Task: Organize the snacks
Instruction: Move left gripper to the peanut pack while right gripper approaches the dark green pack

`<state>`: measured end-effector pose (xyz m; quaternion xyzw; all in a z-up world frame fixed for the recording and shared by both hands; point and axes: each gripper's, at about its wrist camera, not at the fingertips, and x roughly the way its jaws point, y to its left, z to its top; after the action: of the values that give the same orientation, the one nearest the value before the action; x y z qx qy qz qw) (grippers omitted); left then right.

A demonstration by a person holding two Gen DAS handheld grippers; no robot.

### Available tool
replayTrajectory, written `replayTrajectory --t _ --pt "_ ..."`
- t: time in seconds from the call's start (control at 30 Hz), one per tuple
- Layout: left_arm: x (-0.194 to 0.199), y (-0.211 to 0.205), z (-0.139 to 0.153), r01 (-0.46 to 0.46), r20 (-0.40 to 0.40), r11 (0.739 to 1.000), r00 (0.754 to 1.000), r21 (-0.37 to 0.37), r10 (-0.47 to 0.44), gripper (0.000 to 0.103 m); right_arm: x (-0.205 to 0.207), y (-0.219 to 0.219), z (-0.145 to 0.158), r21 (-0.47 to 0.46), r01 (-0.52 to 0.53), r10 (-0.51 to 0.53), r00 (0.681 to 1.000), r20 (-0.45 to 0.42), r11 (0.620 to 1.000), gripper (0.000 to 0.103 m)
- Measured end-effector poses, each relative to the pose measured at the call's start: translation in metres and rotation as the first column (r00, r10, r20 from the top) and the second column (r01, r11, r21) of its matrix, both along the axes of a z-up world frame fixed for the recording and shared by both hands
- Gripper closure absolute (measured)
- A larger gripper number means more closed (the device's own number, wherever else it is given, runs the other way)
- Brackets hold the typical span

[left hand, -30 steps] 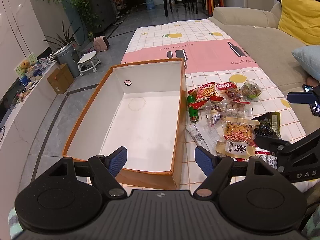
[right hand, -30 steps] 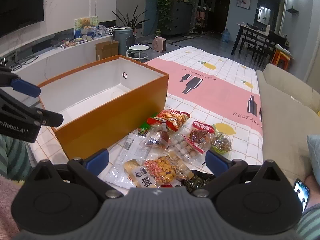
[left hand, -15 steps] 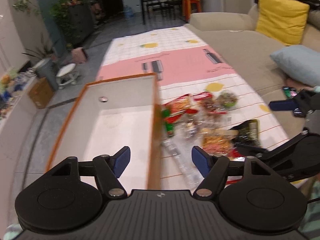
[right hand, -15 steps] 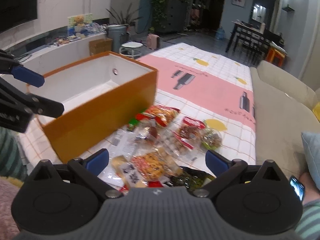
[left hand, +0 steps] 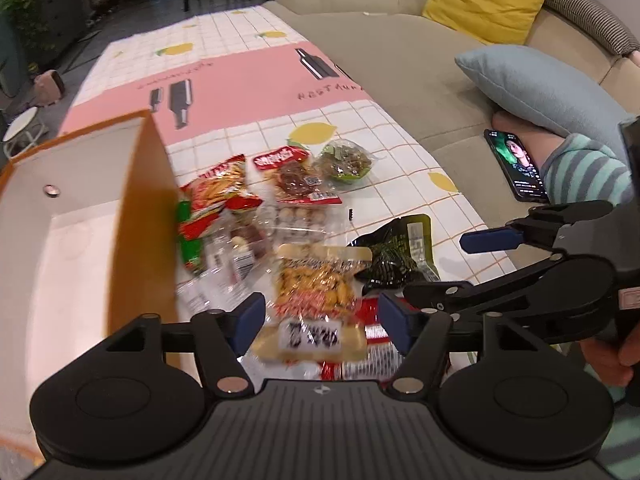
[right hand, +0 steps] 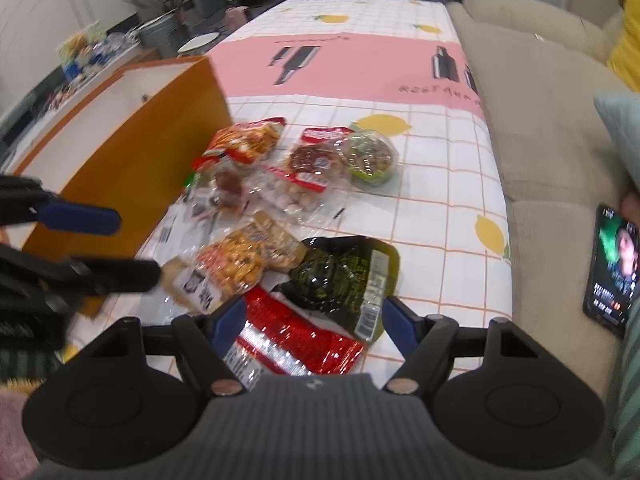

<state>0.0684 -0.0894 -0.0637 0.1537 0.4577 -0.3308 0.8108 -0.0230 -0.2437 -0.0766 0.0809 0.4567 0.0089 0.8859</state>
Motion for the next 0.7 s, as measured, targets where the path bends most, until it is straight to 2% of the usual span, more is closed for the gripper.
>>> replayTrajectory --t 0.07,0.13,0.3,0.43,0.53,0.7 --pt "0.011 -0.005 -0.012 -0.005 -0.032 1.000 0.999 -0.006 0.005 0.025 0.007 -0.003 -0.003 -0.013 0.009 -0.009 1.000 0.004 1.000 0.032" --pt "0.023 -0.008 -0.023 -0.021 -0.077 1.000 0.997 -0.004 0.021 0.025 0.014 -0.004 -0.008 -0.067 0.011 -0.011 1.000 0.000 0.998 0.032" --pt "0.039 -0.006 -0.041 -0.032 -0.140 0.999 0.990 -0.003 0.032 0.025 0.030 0.001 -0.019 -0.152 -0.055 0.056 0.998 0.001 0.987 0.049" --pt "0.051 0.001 -0.044 -0.105 -0.189 0.993 0.978 -0.046 0.094 0.020 0.032 0.008 -0.025 -0.159 -0.122 0.121 0.993 -0.014 0.980 0.050" --pt "0.057 -0.003 -0.050 -0.103 -0.250 0.994 0.964 -0.047 0.089 0.020 0.032 0.016 -0.028 -0.139 -0.179 0.179 0.984 -0.015 0.974 0.051" --pt "0.057 -0.010 -0.055 -0.090 -0.228 0.996 0.970 -0.007 0.086 0.018 0.037 0.022 -0.036 -0.150 -0.180 0.177 0.984 -0.035 0.972 0.048"
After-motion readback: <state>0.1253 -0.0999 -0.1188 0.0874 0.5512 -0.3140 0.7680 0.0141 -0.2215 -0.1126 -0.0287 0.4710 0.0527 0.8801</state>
